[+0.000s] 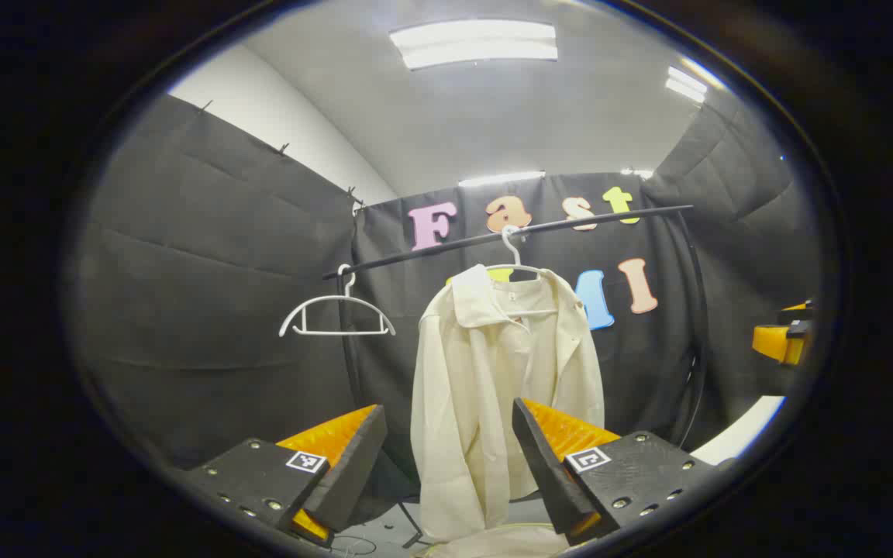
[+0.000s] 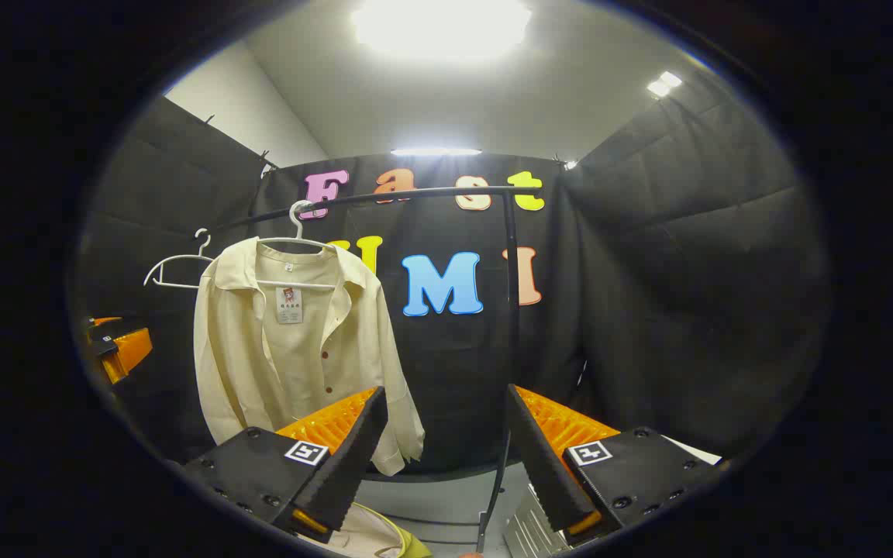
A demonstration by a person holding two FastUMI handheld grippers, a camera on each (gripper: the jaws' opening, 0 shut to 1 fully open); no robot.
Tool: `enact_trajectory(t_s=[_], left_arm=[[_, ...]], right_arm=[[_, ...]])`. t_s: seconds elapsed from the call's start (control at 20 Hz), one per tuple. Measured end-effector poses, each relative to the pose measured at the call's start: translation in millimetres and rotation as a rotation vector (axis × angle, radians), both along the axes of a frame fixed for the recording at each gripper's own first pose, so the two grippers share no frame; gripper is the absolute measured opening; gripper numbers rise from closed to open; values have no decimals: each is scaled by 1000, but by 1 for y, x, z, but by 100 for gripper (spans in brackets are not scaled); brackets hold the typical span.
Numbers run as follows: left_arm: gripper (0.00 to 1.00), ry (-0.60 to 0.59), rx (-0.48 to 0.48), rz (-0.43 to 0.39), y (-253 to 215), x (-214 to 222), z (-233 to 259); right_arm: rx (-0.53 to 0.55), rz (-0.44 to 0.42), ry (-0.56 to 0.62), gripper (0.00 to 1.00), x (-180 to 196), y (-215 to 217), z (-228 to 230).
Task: Grasp the clothes on the hanger with both hands and then place them into the laundry hamper below.
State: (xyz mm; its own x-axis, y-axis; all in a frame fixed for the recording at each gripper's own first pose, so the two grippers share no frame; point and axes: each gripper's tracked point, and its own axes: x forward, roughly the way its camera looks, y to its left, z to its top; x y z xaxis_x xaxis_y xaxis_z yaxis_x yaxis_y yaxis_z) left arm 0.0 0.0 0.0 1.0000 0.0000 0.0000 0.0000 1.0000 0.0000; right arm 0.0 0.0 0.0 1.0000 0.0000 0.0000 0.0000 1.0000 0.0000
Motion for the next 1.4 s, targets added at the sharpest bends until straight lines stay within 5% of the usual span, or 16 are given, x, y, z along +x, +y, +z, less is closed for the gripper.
enact_trajectory(t_s=[0.8,1.4], left_arm=[[96,31,-13,-12,-1,24,-19],[96,2,-59,-79,8,50,-11]], right_arm=[[-10,-21,9,96,11,5,0],[-19,-16,-34,96,21,48,17]])
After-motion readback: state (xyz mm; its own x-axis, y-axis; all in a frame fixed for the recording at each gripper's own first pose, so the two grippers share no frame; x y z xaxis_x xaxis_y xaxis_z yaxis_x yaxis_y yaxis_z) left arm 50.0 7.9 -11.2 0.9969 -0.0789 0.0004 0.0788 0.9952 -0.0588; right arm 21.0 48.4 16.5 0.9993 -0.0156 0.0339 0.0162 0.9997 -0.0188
